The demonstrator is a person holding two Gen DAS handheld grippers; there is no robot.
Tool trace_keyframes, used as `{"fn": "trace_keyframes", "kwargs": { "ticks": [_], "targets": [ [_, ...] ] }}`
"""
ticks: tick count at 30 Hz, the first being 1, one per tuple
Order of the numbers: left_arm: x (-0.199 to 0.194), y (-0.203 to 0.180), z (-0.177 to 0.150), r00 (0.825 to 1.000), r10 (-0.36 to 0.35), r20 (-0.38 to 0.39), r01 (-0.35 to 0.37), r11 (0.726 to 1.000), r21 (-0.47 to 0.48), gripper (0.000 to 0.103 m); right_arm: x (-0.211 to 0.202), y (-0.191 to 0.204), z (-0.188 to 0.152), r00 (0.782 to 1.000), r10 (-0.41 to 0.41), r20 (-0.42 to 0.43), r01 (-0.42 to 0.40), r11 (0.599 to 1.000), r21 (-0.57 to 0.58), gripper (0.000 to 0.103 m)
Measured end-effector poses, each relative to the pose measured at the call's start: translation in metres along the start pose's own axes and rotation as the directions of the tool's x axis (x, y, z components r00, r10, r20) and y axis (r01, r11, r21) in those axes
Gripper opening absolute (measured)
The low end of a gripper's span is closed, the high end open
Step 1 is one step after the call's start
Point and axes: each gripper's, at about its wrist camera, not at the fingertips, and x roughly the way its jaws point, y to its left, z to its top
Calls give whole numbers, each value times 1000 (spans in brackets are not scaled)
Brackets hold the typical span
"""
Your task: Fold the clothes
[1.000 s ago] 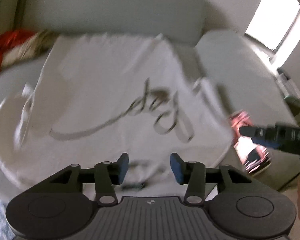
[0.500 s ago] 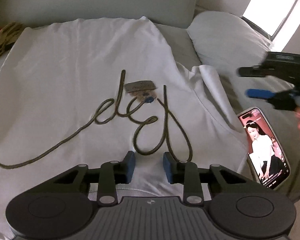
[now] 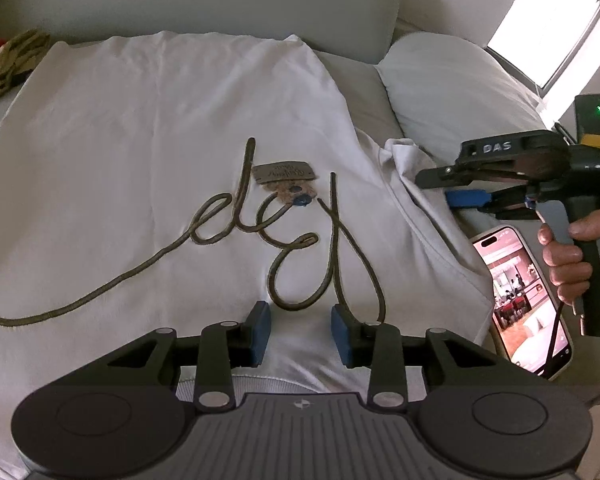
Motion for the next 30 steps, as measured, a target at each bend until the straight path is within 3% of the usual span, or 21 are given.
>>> {"fn": "trace_keyframes", "kwargs": {
  "ticks": [1, 3, 9, 13, 18, 24, 27, 30],
  "targets": [
    [0, 1, 0, 1000, -2, 0, 2, 1000, -3, 35, -2, 0, -1, 1000, 13, 11, -14, 1000, 12, 32],
    [-1, 1, 0, 1000, -4, 1, 4, 1000, -7, 35, -7, -1, -1, 999, 42, 24, -42, 999, 28, 23],
    [-1, 2, -2, 1000, -11, 6, 11, 1000, -11, 35, -12, -11, 3, 992, 127, 7, -127, 986, 112, 27],
    [-1, 3, -2, 1000, -15, 9, 16, 1000, -16, 36, -16, -25, 1, 975, 222, 9, -219, 952, 213, 32],
    [-1, 4, -3, 1000, -19, 12, 19, 1000, -17, 36, -8, -25, -4, 963, 268, 0, -262, 940, 220, 32],
    [-1, 4, -2, 1000, -23, 10, 23, 1000, -19, 36, 3, -19, 5, 983, 176, 47, -181, 972, 152, 31],
    [-1, 5, -3, 1000, -27, 11, 27, 999, -19, 36, -4, -13, 4, 979, 166, 116, -179, 978, 108, 5],
    [-1, 5, -3, 1000, -28, 14, 28, 999, -18, 36, -32, -10, -3, 966, 127, 225, -152, 984, 95, 3]
  ]
}}
